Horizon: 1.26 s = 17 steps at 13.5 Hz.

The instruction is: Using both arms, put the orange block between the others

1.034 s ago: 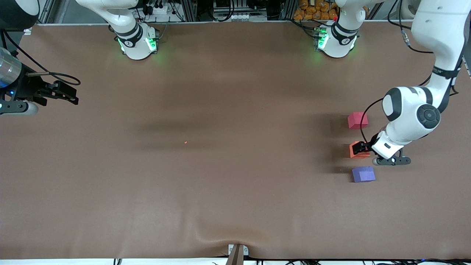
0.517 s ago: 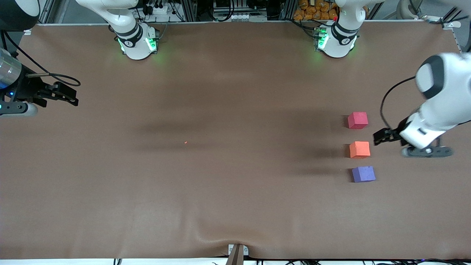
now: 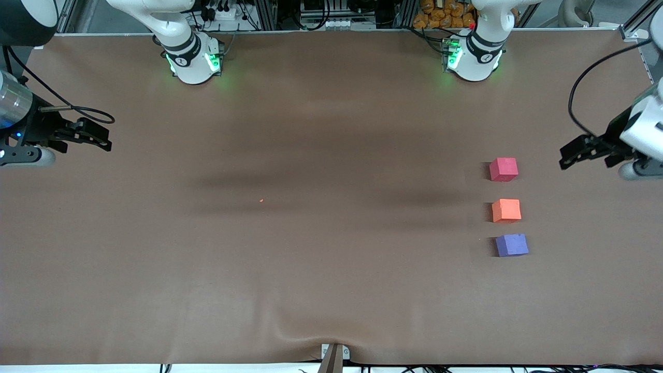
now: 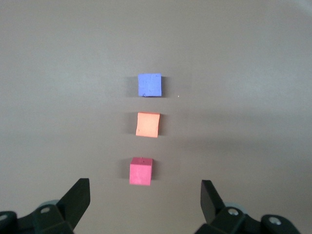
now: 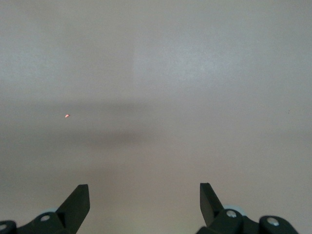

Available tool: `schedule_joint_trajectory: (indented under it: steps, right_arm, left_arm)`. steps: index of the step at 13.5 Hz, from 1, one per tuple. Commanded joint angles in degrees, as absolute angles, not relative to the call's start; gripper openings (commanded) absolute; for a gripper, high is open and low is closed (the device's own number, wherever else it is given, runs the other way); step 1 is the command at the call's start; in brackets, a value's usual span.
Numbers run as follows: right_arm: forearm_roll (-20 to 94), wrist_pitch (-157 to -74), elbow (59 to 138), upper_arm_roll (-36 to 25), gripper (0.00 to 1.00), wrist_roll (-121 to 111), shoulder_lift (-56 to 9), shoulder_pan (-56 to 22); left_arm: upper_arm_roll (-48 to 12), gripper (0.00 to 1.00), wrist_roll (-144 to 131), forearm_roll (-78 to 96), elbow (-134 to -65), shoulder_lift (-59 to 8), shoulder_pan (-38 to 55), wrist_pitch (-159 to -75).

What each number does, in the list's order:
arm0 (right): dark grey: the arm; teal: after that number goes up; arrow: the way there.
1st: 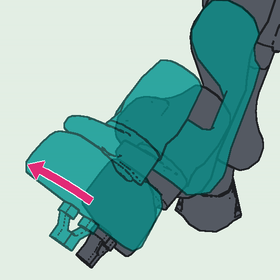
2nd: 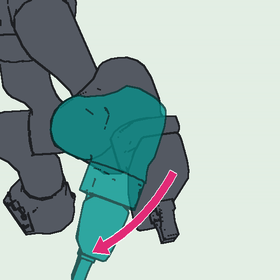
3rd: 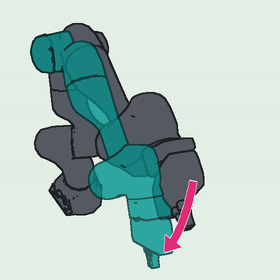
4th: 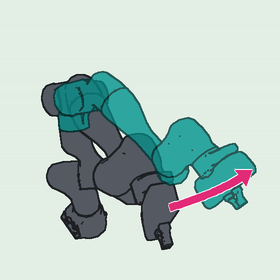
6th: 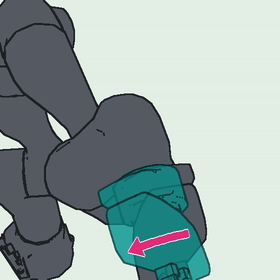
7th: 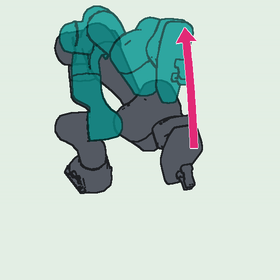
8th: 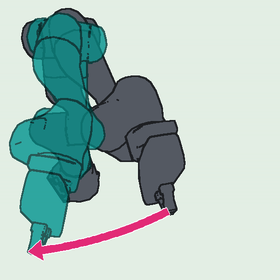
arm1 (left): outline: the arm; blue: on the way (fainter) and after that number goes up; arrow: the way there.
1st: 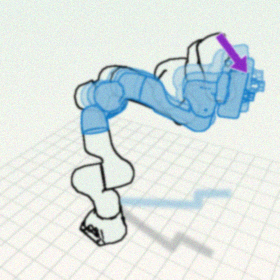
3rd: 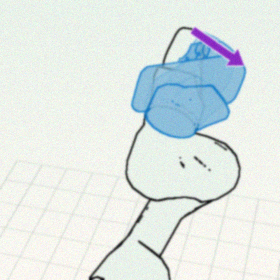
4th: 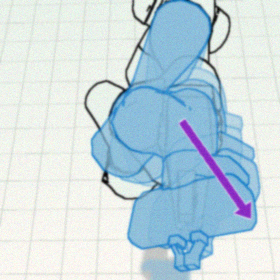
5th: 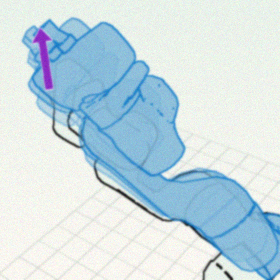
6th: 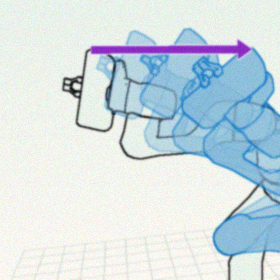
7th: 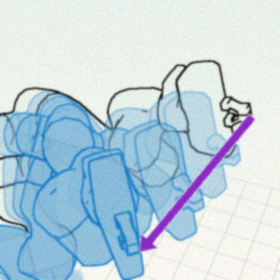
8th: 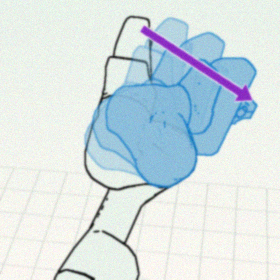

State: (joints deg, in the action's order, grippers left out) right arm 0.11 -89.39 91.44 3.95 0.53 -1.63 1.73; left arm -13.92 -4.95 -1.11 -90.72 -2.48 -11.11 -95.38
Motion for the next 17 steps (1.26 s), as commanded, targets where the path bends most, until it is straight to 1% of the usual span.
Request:
schedule_joint_trajectory:
  steps: [1, 3, 4, 5, 6, 7, 9, 11, 13, 15, 17]
  right_arm:
    - [0.5, -89.6, 91.6, 4.0, 1.0, 0.0, -1.5, 1.4]
    - [0.5, -89.5, 91.6, 3.9, 1.0, 0.0, -1.5, 1.6]
    - [0.5, -89.5, 91.6, 4.0, 1.0, -0.1, -1.5, 1.6]
    - [0.5, -89.6, 91.6, 3.9, 1.0, 0.0, -1.5, 1.6]
    - [0.5, -89.6, 91.6, 3.9, 1.0, 0.0, -1.6, 1.6]
    - [0.5, -89.6, 91.5, 4.0, 1.0, 0.0, -1.7, 1.6]
    - [0.5, -89.7, 91.5, 4.0, 1.0, 0.0, -1.7, 1.7]
    - [0.5, -89.8, 91.5, 3.9, 1.0, 0.0, -1.7, 1.8]
    - [0.5, -89.9, 91.5, 3.9, 1.0, -0.1, -1.7, 1.8]
    - [0.4, -90.1, 91.5, 3.9, 1.0, 0.0, -1.7, 1.8]
    - [0.5, -89.8, 91.5, 3.9, 1.0, 0.0, -1.6, 2.0]
  left_arm:
    - [-13.5, 1.0, -5.2, 1.5, -87.7, -1.2, -10.5, -90.7]
    - [-13.0, 1.0, -5.2, 1.4, -87.6, -1.1, -9.4, -90.1]
    - [-9.8, 1.0, -5.1, 1.4, -87.6, -1.0, -6.7, -89.2]
    - [-5.1, 1.0, -5.1, 1.4, -87.6, -1.0, -2.1, -88.9]
    - [-2.5, 1.0, -5.1, 1.7, -87.7, -0.8, 0.0, -88.8]
    - [-1.9, 1.0, -5.3, 1.8, -87.8, -0.3, 0.8, -86.4]
    - [-1.1, 1.0, -6.7, 1.4, -88.2, 1.4, 3.1, -84.5]
    - [-0.6, 1.0, -5.8, 1.0, -87.9, 2.3, 3.3, -83.9]
    - [0.4, 1.0, -5.5, 0.8, -87.3, 2.3, 3.6, -83.6]
    - [0.5, 1.0, -5.5, -0.5, -85.1, 1.8, 4.0, -80.4]
    - [0.4, 1.0, -5.5, -1.9, -85.0, 1.9, 4.5, -79.8]
